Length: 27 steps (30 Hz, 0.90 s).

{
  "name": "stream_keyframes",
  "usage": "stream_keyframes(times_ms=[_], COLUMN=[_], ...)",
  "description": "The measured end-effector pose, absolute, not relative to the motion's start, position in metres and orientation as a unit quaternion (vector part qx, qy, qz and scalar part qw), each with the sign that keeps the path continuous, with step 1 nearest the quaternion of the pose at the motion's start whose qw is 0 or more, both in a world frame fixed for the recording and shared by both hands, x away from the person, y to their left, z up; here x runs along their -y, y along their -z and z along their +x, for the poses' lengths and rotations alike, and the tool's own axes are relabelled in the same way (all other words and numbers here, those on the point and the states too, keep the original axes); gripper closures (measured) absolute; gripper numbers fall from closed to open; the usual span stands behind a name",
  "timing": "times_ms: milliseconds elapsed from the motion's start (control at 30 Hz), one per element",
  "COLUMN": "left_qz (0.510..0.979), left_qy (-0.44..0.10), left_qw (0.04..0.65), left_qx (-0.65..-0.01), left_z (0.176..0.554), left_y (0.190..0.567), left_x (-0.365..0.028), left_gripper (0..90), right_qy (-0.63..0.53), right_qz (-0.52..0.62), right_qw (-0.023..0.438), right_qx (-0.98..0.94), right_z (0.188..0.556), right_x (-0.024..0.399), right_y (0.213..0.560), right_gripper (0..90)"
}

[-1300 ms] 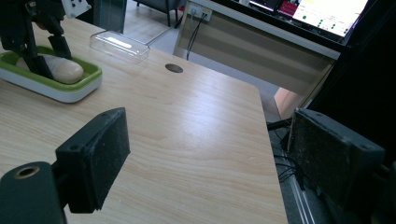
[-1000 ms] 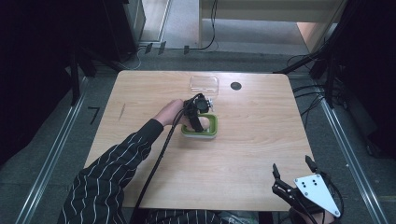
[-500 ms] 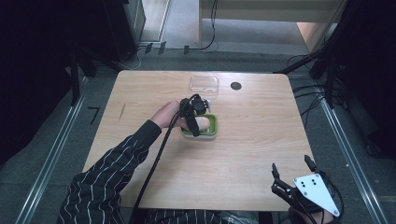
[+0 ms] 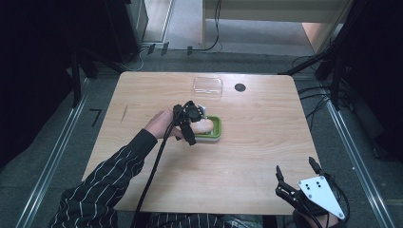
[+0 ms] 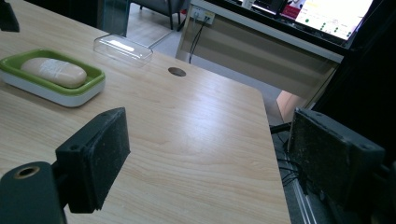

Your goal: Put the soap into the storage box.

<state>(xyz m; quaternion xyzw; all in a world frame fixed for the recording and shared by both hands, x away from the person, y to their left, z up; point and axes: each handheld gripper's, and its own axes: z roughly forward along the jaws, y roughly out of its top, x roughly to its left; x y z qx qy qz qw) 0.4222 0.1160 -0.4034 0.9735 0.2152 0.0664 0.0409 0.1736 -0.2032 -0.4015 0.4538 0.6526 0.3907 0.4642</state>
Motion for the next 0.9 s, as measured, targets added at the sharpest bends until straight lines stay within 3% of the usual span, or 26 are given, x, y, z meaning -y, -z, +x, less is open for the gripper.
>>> stream_keyframes(times_ms=[900], left_qz=[0.956], left_qy=[-0.076], left_qw=[0.032], left_qx=[-0.283], left_z=[0.348], left_y=[0.423], left_x=[-0.176], left_gripper=[0.0], right_qy=[-0.395], right_qz=[0.452], right_qw=[0.464], right_qx=[-0.651], right_z=[0.174], right_x=[0.203], right_y=[0.401], right_gripper=[13.4])
